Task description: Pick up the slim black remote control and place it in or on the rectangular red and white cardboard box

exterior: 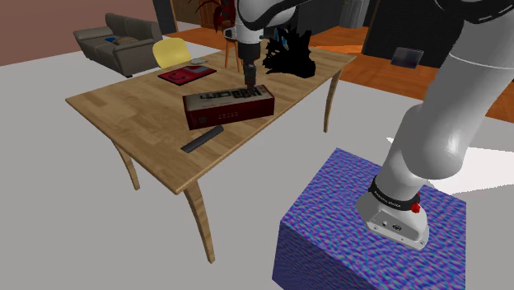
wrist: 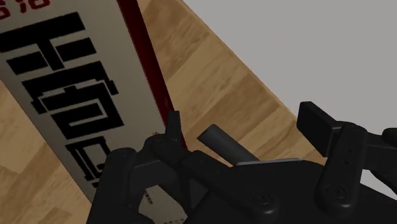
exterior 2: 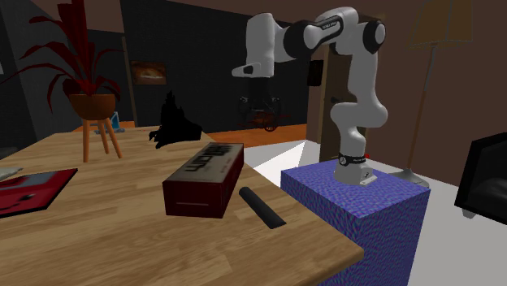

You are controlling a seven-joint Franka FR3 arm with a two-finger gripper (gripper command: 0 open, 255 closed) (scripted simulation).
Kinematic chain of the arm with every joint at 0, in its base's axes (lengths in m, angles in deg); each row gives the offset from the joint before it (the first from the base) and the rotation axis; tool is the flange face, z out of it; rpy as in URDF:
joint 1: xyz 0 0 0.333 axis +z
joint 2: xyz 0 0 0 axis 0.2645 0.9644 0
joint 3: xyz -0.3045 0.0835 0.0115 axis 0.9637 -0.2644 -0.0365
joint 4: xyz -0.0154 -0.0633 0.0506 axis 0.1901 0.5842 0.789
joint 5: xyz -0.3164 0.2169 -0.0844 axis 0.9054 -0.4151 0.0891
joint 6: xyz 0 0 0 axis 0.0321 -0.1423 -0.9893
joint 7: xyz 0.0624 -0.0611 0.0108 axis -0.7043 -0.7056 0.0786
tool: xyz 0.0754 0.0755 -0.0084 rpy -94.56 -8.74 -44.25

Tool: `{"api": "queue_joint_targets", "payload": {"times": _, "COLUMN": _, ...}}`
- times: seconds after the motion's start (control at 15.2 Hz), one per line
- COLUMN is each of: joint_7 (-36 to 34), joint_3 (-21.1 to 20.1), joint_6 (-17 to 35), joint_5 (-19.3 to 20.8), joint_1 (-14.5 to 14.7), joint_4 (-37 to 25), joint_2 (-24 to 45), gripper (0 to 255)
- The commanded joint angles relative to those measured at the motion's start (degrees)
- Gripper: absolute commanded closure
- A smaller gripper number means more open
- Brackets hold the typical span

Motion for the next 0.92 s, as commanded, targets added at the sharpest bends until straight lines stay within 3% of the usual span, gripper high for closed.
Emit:
{"api": "queue_joint_targets", "payload": {"times": 0.0, "joint_7": 4.2, "joint_3": -0.4, "joint_6": 0.7, "joint_5": -0.5, "joint_1": 0.5, "joint_4": -3.2, "joint_2": 4.5, "gripper": 0}}
{"api": "queue_joint_targets", "payload": {"times": 0.86, "joint_7": 23.6, "joint_3": -6.8, "joint_6": -0.5, "joint_5": 0.7, "joint_1": 4.2, "joint_4": -24.7, "joint_2": 28.9, "gripper": 0}}
